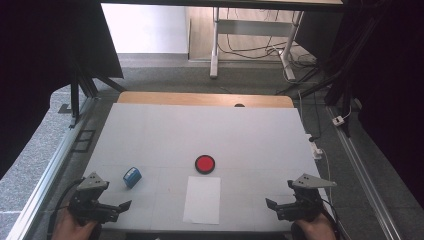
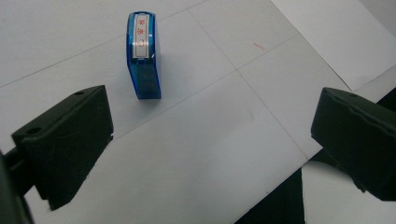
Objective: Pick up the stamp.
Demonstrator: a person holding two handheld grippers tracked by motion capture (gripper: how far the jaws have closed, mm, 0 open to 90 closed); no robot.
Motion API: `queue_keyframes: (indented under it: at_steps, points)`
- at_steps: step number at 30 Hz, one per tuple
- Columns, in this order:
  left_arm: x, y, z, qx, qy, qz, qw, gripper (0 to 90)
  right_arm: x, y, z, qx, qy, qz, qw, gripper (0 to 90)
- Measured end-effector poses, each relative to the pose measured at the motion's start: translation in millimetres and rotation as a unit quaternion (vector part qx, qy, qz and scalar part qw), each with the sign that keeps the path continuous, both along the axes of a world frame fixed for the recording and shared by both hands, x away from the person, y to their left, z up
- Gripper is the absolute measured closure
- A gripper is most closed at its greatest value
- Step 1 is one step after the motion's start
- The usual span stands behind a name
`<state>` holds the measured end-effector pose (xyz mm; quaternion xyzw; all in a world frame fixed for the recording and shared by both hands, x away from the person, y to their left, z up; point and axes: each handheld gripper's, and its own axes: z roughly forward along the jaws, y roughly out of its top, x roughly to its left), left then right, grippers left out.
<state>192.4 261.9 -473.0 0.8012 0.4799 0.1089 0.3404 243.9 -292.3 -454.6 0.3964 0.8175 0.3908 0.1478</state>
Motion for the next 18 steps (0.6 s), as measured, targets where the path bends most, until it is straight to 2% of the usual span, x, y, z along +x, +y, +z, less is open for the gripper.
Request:
queue_keyframes:
  at_steps: [9,14,18]
  points:
    - [2.9,-1.4,2.0,0.001,-0.006,-0.001,1.0000,0.0,0.3,0.7,-0.2,-0.002,0.002,0.002,1.0000,0.0]
    - [7.0,-0.9,2.5,-0.010,-0.013,-0.013,0.9998,0.0,0.5,1.0,-0.2,-0.002,0.003,0.003,1.0000,0.0]
    - [11.8,-2.3,1.4,-0.014,-0.010,-0.023,0.9996,0.0,0.8,1.1,-0.1,-0.004,0.005,0.004,1.0000,0.0]
